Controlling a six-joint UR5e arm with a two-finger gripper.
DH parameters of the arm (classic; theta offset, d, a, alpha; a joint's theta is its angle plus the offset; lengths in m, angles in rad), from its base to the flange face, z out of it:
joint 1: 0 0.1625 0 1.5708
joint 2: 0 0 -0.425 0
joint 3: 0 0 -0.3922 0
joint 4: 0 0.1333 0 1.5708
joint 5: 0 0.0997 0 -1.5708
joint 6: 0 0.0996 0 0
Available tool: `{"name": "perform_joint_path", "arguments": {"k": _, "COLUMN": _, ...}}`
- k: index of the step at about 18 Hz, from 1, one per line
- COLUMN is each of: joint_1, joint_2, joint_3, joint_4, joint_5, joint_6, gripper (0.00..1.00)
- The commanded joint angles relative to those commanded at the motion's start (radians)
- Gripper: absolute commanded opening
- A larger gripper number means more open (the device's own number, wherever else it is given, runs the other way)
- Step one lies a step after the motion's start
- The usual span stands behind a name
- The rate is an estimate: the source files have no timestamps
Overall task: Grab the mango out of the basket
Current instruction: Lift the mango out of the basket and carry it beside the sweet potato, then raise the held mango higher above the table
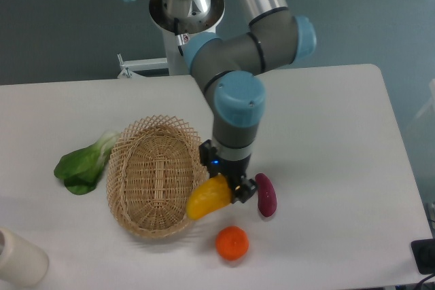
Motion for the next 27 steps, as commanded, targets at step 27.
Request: {"name": "perform_joint_path", "arguments": {"k": 27, "joint_1": 0.150, "joint_2": -0.015, "joint_3": 0.017, "joint_4": 0.018, "joint_5": 0.098, "joint_6": 0.143, "gripper": 0.59}}
